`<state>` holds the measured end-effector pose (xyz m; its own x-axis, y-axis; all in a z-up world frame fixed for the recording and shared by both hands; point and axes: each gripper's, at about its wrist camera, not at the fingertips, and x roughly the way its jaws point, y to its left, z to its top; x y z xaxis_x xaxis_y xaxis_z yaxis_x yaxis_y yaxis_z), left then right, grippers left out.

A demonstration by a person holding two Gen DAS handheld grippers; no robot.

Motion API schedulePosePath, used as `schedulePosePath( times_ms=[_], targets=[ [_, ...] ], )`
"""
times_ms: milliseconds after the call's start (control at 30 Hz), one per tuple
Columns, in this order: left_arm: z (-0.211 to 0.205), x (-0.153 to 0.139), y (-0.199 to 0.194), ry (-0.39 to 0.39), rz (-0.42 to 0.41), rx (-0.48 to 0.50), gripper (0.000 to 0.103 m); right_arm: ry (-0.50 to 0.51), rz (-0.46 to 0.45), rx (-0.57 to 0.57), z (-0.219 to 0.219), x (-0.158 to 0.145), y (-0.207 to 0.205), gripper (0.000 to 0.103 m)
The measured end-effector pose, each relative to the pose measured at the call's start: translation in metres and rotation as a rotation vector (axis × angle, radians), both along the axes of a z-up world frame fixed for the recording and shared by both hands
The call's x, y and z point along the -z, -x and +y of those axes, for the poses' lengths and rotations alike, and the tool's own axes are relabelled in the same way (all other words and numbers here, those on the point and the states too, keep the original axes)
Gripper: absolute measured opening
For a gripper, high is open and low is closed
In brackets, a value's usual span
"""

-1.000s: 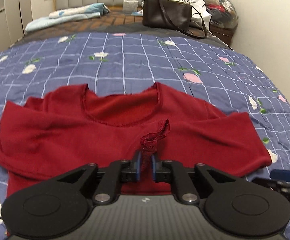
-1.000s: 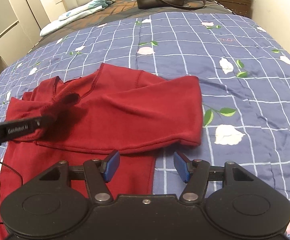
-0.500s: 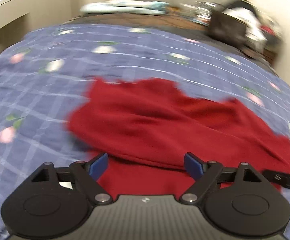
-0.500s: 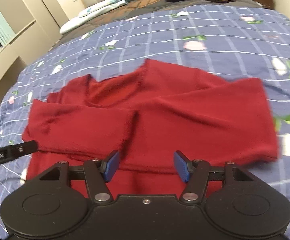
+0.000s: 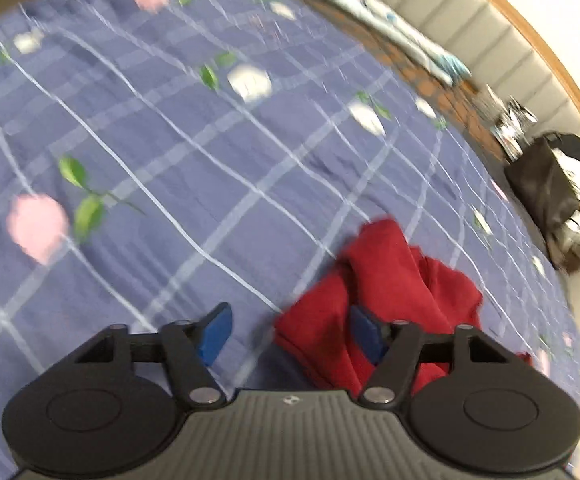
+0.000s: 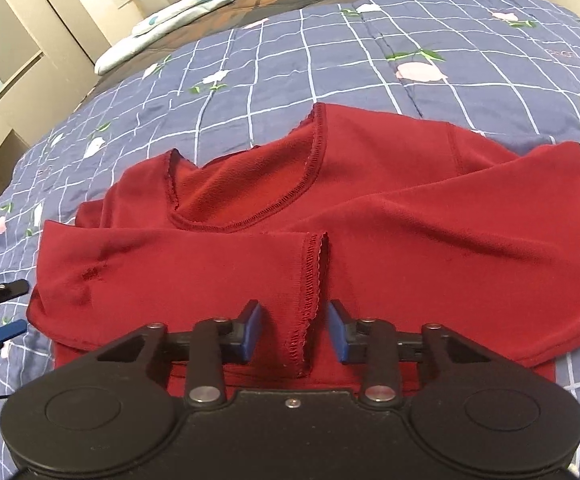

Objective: Fold small clothes
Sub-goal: 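Grasp the sweater edge with the left tool while the right tool pinches the folded cuff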

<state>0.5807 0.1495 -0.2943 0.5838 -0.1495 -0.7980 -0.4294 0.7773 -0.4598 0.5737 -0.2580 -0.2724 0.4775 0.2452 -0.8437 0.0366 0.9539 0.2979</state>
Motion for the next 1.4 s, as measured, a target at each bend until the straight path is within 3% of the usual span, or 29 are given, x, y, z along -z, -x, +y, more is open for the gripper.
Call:
schedulePosePath(
  times_ms=[33,67,200,333,467,567,633,700,800,900,1000,1067,1100,1133,1167,1300,1367,1400],
  targets=[
    [-0.001,0.005,0.0,0.029,0.0,0.014,0.022,0.005,-0.002,0.0,0.001,0.0,0.0,0.025],
    [0.0,0.008,-0.002,0.048,0.005,0.018,0.014,0.015,-0.003,0.001,0.003,0.0,0.0,0.014],
    [0.001,-0.002,0.02,0.065,-0.084,-0.066,0.008,0.032,-0.027,0.002,0.008,-0.007,0.004,0.009],
    [0.006,-0.006,0.049,0.123,-0.135,-0.219,0.008,0.035,-0.043,0.025,0.008,-0.017,0.012,0.008],
    [0.012,0.019,0.054,0.172,-0.029,-0.292,0.009,0.061,0.013,0.026,0.013,-0.006,0.017,0.008],
    [0.011,0.017,0.055,0.115,-0.023,-0.234,0.017,0.061,0.015,0.03,0.012,-0.003,0.017,0.008],
    [0.007,0.006,0.052,0.041,-0.026,-0.189,0.041,0.074,0.003,0.02,0.012,-0.005,0.018,0.008],
    [0.007,-0.006,0.049,-0.016,-0.051,-0.153,0.056,0.063,0.0,0.019,0.01,-0.005,0.019,0.008],
    [0.009,-0.018,0.026,-0.054,-0.079,-0.058,0.064,0.04,0.003,0.024,0.005,-0.005,0.019,0.008],
    [0.006,-0.014,-0.01,-0.063,-0.054,0.067,0.071,0.035,-0.005,0.021,0.005,-0.006,0.02,0.008],
    [0.003,-0.003,-0.037,-0.042,-0.003,0.152,0.071,0.027,-0.007,0.019,0.004,-0.007,0.02,0.008],
    [0.002,0.003,-0.051,-0.022,-0.001,0.193,0.065,0.022,-0.012,0.018,0.003,-0.008,0.02,0.008],
    [-0.001,0.004,-0.053,-0.015,0.004,0.204,0.047,0.022,-0.016,0.015,0.003,-0.009,0.019,0.008],
    [-0.003,0.003,-0.056,-0.008,-0.001,0.219,0.021,0.023,-0.022,0.01,0.003,-0.01,0.02,0.008],
    [-0.007,-0.001,-0.057,-0.013,-0.021,0.232,0.016,0.025,-0.031,0.003,0.003,-0.012,0.019,0.008],
    [-0.027,-0.022,-0.045,-0.111,-0.154,0.233,0.016,0.052,-0.116,0.008,0.001,-0.03,0.022,0.008],
    [-0.039,-0.021,-0.041,-0.172,-0.154,0.247,0.017,0.076,-0.141,0.023,-0.001,-0.034,0.019,0.008],
    [-0.042,-0.018,-0.044,-0.186,-0.134,0.25,0.023,0.082,-0.131,0.024,-0.002,-0.032,0.017,0.008]
  ],
)
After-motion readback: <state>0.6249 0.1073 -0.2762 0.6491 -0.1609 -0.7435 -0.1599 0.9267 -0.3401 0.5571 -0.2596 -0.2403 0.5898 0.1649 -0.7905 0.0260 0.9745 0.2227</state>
